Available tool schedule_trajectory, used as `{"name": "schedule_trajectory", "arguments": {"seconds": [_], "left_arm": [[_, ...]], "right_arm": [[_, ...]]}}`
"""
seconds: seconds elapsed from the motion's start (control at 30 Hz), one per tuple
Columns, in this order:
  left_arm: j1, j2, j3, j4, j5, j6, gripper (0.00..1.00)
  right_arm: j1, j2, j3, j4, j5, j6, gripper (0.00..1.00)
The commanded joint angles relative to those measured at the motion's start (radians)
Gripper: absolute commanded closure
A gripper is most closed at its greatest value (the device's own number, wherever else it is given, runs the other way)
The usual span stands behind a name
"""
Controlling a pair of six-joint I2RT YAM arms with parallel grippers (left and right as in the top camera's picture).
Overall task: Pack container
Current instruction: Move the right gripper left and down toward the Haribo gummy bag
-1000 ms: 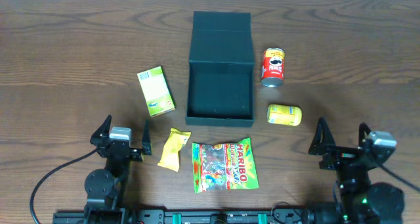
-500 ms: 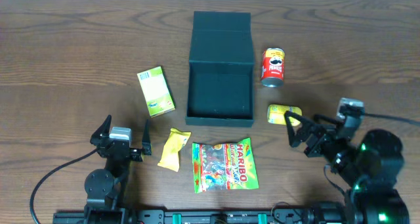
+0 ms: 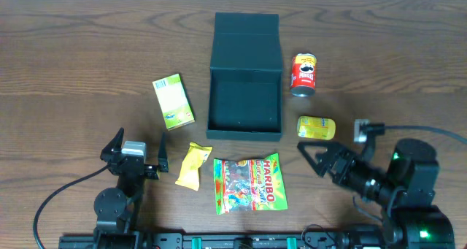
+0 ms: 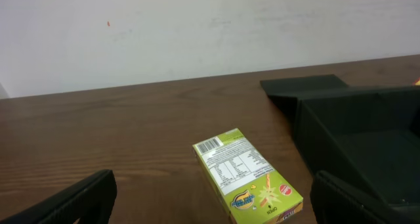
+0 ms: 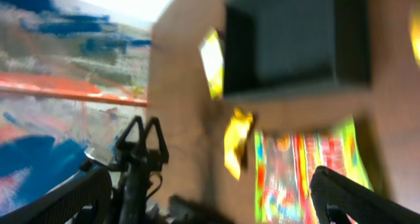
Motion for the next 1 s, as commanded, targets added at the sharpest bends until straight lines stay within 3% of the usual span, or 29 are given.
{"name": "schedule_trajectory", "arguments": {"seconds": [0.0,0.2,0.47,0.6,0.97], "left_arm": [[0.002,0.001,-0.011,-0.052,0.005,0.0,0.05],[0.002,0.001,-0.011,-0.052,0.005,0.0,0.05],[0.002,0.001,-0.011,-0.052,0.005,0.0,0.05],[0.002,0.001,-0.011,-0.052,0.005,0.0,0.05],[0.002,0.001,-0.011,-0.052,0.005,0.0,0.05]], "right_arm": [[-0.01,-0.004,0.01,-0.131,0.039,0.116,0.01],[-0.039,-0.005,0.01,-0.333,0.146,0.114,0.01],[-0.14,0.023,0.01,-0.408,0.191,-0.355,0.01],[-0.139,0.066,0.01,-0.457,0.191,-0.471,0.01],[-0.117,0.165,0.01,-0.533,0.195,-0.442,0.01]]}}
